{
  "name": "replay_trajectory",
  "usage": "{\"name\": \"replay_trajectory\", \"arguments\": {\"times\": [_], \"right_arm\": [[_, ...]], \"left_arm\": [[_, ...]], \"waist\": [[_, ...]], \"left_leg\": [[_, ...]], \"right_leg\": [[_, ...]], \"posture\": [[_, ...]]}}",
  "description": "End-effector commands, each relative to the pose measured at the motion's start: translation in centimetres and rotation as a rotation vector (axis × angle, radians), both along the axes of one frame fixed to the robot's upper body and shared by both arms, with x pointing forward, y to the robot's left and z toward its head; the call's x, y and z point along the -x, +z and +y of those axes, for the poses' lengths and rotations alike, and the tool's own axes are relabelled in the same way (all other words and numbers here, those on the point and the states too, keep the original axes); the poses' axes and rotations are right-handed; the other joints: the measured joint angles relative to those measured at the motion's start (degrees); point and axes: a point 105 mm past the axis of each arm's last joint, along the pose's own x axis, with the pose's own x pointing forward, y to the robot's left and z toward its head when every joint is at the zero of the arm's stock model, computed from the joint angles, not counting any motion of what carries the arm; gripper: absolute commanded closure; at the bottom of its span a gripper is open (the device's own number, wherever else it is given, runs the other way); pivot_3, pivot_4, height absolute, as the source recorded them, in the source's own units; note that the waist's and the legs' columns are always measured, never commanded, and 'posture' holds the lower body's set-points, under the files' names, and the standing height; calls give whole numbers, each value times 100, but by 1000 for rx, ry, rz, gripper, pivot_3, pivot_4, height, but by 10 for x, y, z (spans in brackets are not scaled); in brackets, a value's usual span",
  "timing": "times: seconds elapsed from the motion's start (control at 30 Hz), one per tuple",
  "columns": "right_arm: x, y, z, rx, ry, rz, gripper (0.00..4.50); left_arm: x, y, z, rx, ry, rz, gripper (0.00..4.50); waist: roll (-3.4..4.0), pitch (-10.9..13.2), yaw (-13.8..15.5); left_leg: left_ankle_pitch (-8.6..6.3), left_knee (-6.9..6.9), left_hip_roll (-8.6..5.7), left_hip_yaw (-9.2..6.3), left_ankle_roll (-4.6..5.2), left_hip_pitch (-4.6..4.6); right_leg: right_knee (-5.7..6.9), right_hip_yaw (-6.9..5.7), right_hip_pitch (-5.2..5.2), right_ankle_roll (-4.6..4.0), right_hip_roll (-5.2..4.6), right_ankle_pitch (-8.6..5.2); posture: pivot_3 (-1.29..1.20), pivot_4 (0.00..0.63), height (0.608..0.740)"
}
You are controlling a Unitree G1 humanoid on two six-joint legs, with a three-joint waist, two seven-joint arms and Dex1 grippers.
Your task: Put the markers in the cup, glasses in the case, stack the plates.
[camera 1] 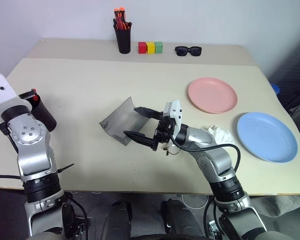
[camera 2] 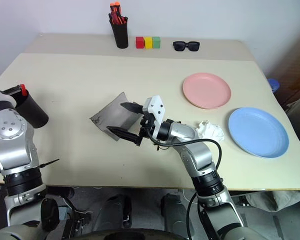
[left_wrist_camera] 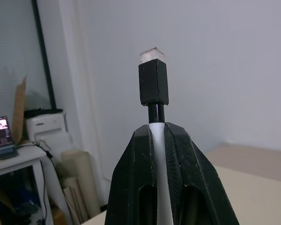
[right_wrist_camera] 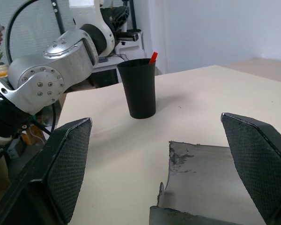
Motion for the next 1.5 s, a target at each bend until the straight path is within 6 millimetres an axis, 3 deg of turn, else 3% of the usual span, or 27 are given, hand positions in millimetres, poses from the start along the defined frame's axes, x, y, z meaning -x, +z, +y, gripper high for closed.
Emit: {"name": "replay_trajectory", "arguments": {"times": [0.03,0.13,0.27,0.77,0.9,0.93,1.03,1.17,1.3,1.5], "right_arm": [[3,11,3,-35,19,-26,0],[2,11,2,-38,8,-23,0],[2,11,1,-39,-3,-20,0],[2,10,-1,-37,-9,-6,0],[0,9,-4,-27,-25,-3,0],[-2,8,-7,-11,-50,-16,0],[-13,4,-23,44,-140,-36,0],[-24,-2,-58,189,-280,-95,0],[-30,1,-93,275,-403,-132,0],[-24,1,-124,350,-488,-163,0]], "left_arm": [[4,4,-2,-17,7,-28,4447],[5,2,-1,-14,25,-29,4447],[4,2,-1,-20,42,-20,2954],[-3,7,-16,-20,-29,-56,2954],[-23,20,-54,-91,-269,-69,2954],[-33,21,-73,-114,-391,-40,2954],[-59,3,-124,-110,-740,124,2102],[-64,-39,-174,-170,-1086,461,143],[-48,-60,-200,-194,-1316,621,143],[-29,-77,-219,-4,-1543,757,143]], "waist": [[0,0,0],[0,0,-1],[0,0,-1],[0,0,-2],[-1,0,23],[-1,-1,22],[-1,-1,21],[4,2,-44],[12,7,-90],[13,8,-65]], "left_leg": [[0,0,0,0,0,0],[0,0,1,0,0,0],[0,-1,1,0,0,0],[0,-1,1,0,0,0],[0,0,0,0,0,-1],[0,0,-1,0,0,-2],[0,0,-2,0,0,-2],[-1,-2,-2,1,1,-1],[0,-18,1,1,1,0],[-1,-11,-1,0,2,-1]], "right_leg": [[0,0,0,0,0,0],[0,0,0,0,0,0],[0,0,0,0,0,0],[0,0,0,-1,0,0],[-1,0,0,-1,0,0],[-2,0,0,-1,-1,0],[-3,0,1,-1,-1,0],[-3,1,-3,-1,0,0],[-3,4,-11,-3,3,-2],[-4,6,-8,-2,2,-2]], "posture": [[0,150,722],[0,150,722],[0,150,722],[0,150,722],[0,150,722],[0,150,722],[0,150,722],[0,150,722],[0,150,722],[0,150,722]]}}
